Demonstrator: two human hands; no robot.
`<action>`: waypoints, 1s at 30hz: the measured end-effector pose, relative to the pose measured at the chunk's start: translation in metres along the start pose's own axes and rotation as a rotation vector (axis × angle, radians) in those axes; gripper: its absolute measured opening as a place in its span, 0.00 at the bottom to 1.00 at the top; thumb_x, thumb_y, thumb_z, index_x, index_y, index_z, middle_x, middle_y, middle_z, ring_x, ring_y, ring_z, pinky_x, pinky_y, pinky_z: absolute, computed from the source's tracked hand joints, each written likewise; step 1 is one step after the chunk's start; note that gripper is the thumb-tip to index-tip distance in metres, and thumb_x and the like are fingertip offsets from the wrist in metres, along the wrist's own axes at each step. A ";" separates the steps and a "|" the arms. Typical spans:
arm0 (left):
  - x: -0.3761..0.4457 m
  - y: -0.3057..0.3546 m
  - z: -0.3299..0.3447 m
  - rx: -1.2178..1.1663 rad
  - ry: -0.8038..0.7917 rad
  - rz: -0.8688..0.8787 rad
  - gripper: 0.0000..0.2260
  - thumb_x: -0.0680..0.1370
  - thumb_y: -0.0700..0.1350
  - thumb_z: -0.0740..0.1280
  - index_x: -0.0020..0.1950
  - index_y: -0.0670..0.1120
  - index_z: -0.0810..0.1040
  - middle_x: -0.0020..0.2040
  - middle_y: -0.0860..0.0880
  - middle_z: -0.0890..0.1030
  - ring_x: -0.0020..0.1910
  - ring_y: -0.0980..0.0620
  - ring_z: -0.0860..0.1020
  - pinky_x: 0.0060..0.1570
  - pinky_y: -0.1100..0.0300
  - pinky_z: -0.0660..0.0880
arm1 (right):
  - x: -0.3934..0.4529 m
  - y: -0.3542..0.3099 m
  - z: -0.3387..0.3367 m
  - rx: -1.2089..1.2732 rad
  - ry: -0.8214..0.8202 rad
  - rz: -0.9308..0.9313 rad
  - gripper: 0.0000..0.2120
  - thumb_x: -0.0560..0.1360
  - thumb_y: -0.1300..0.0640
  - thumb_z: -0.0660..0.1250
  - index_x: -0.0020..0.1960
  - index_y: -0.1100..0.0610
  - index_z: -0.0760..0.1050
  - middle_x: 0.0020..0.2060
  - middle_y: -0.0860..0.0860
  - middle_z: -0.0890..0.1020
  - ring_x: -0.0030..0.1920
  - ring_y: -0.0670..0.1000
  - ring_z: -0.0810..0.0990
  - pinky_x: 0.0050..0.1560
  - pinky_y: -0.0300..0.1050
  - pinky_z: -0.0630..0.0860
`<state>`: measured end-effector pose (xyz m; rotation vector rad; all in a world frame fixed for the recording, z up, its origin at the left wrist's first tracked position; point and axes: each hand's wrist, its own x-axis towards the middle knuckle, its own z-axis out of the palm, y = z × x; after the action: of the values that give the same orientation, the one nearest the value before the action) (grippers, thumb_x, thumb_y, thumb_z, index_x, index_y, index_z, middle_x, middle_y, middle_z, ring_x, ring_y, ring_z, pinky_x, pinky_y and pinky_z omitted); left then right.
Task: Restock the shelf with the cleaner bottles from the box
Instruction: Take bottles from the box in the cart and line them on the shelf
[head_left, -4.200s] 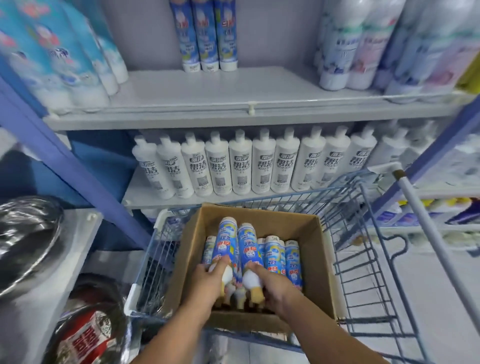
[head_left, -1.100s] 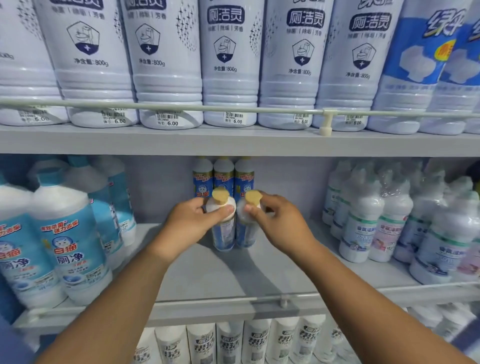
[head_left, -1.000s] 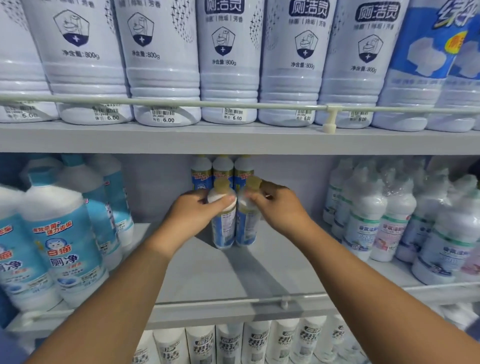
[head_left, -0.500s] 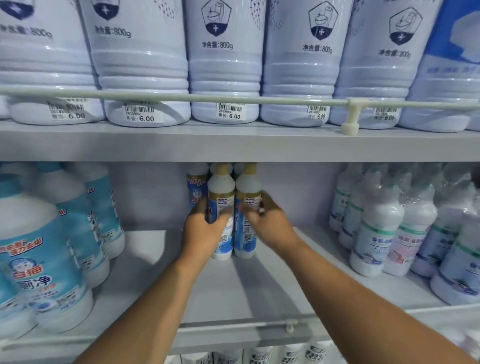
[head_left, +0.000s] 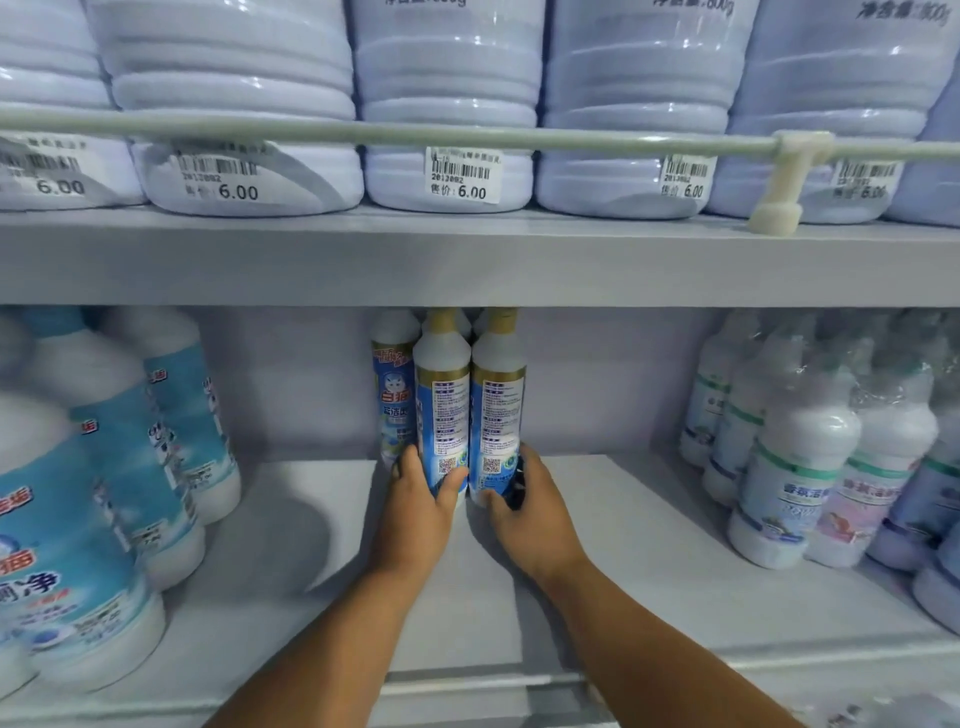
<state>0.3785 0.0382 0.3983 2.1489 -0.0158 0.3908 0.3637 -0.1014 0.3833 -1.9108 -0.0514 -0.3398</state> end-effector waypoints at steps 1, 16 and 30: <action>0.001 -0.002 0.002 0.012 -0.002 0.014 0.19 0.78 0.47 0.71 0.65 0.40 0.72 0.61 0.40 0.78 0.57 0.42 0.77 0.46 0.63 0.67 | 0.002 0.001 0.000 0.003 0.003 0.002 0.24 0.77 0.60 0.70 0.68 0.42 0.69 0.59 0.34 0.79 0.59 0.34 0.77 0.56 0.26 0.74; 0.008 -0.020 0.008 -0.060 -0.005 -0.013 0.20 0.68 0.47 0.77 0.58 0.51 0.76 0.55 0.53 0.83 0.49 0.57 0.82 0.39 0.73 0.76 | 0.011 0.013 0.005 -0.005 0.091 0.014 0.21 0.76 0.54 0.72 0.64 0.39 0.70 0.57 0.38 0.78 0.56 0.35 0.77 0.54 0.34 0.79; 0.005 -0.020 0.008 -0.103 0.007 0.008 0.16 0.72 0.44 0.74 0.58 0.51 0.76 0.49 0.59 0.80 0.39 0.71 0.76 0.36 0.78 0.68 | 0.013 0.019 0.007 -0.043 0.081 -0.048 0.26 0.74 0.56 0.69 0.69 0.41 0.69 0.60 0.42 0.77 0.59 0.42 0.78 0.61 0.47 0.79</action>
<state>0.3880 0.0440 0.3800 2.0460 -0.0392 0.3940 0.3811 -0.1030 0.3670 -1.9386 -0.0366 -0.4543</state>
